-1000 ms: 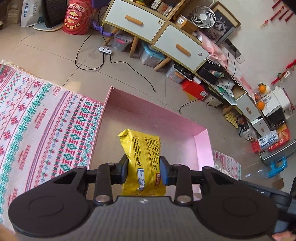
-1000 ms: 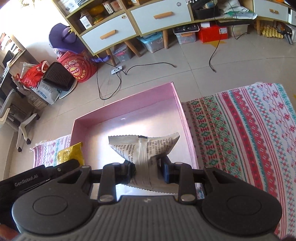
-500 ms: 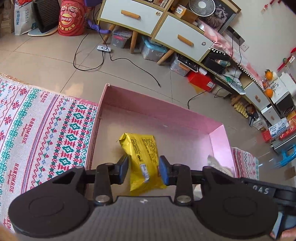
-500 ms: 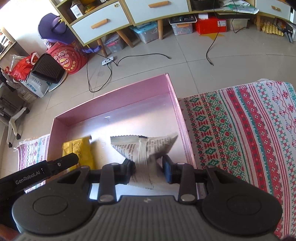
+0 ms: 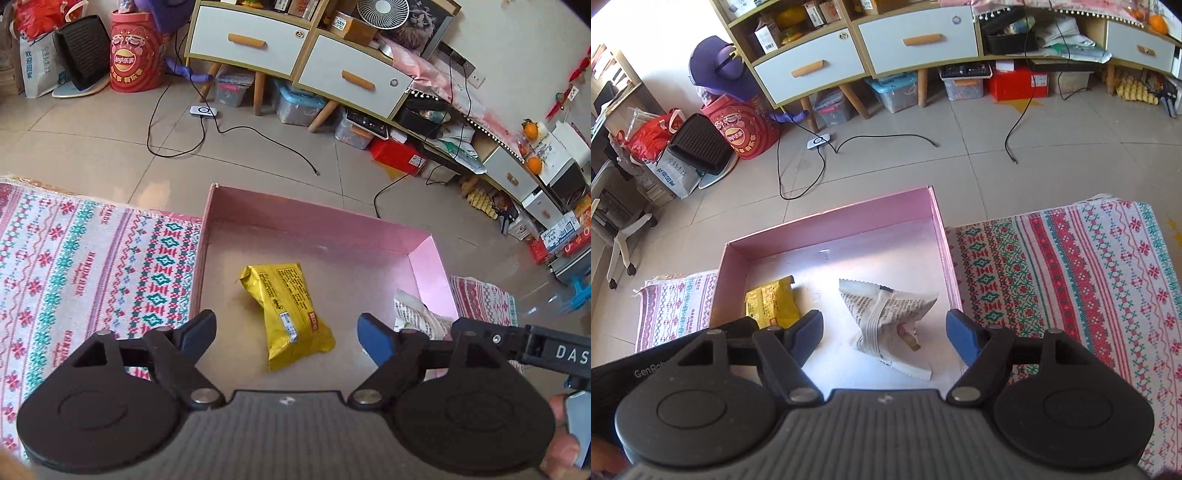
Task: Organize snacks
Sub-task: 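Open both tools to drop the snacks into the pink box, then move both open tools back over the snack pile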
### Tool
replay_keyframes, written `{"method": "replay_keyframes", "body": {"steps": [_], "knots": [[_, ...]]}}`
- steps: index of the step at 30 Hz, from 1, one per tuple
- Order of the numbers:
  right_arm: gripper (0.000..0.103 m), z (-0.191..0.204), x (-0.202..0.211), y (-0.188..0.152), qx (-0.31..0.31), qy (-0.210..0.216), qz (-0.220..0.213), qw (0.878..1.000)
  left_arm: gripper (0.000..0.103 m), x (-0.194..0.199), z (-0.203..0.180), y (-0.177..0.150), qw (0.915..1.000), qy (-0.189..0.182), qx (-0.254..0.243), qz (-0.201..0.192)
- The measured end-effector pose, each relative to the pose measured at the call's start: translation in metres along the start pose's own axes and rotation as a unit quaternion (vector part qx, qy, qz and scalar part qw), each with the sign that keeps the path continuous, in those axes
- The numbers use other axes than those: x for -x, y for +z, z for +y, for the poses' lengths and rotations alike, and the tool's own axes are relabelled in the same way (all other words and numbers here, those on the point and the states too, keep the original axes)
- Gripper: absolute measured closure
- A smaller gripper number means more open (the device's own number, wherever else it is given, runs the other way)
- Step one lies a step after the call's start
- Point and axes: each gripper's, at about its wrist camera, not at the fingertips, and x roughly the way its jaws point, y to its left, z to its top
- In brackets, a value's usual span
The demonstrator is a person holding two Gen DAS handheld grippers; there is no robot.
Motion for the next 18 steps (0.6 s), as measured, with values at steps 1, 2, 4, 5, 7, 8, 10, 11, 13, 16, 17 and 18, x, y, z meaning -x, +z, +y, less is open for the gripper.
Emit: {"method": "replay_keyframes", "body": {"steps": [1,2,4,5,7,8,10,11,13,16,17,18], "knots": [[0.027,0.000,0.003,-0.001,-0.001,0.000,0.000,1.000,0.011,0.004,0.000,-0.001,1.0000,0.002,-0.003,0.000],[0.024,0.000,0.007,-0.003,-0.002,0.001,0.001,1.000,0.010,0.008,0.000,-0.003,1.0000,0.005,-0.008,0.001],[0.022,0.000,0.010,-0.006,0.000,0.001,0.005,1.000,0.009,0.014,0.000,-0.006,0.9999,0.009,-0.014,0.004],[0.021,0.000,0.013,-0.008,0.002,-0.001,0.006,1.000,0.009,0.018,0.001,-0.009,0.9998,0.009,-0.016,0.006],[0.019,-0.001,0.019,-0.014,0.007,-0.006,0.009,1.000,0.007,0.025,0.002,-0.013,0.9997,0.008,-0.020,0.009],[0.018,-0.001,0.022,-0.017,0.009,-0.007,0.012,1.000,0.007,0.029,0.002,-0.016,0.9997,0.008,-0.022,0.009],[0.016,-0.003,0.028,-0.023,0.008,-0.008,0.017,1.000,0.003,0.036,0.004,-0.020,0.9996,0.011,-0.025,0.010],[0.015,-0.005,0.031,-0.027,0.004,-0.006,0.020,1.000,0.001,0.040,0.004,-0.023,0.9995,0.014,-0.028,0.010],[0.013,-0.007,0.037,-0.033,0.000,-0.001,0.026,1.000,0.000,0.046,0.005,-0.029,0.9990,0.020,-0.037,0.013],[0.011,-0.006,0.047,-0.044,0.010,-0.006,0.029,0.999,0.000,0.055,0.004,-0.039,0.9981,0.023,-0.053,0.022],[0.010,-0.005,0.049,-0.048,0.018,-0.010,0.029,0.999,0.000,0.059,0.005,-0.043,0.9978,0.023,-0.058,0.024],[0.009,-0.005,0.051,-0.051,0.025,-0.014,0.030,0.999,0.000,0.062,0.005,-0.047,0.9974,0.022,-0.063,0.025]]}}
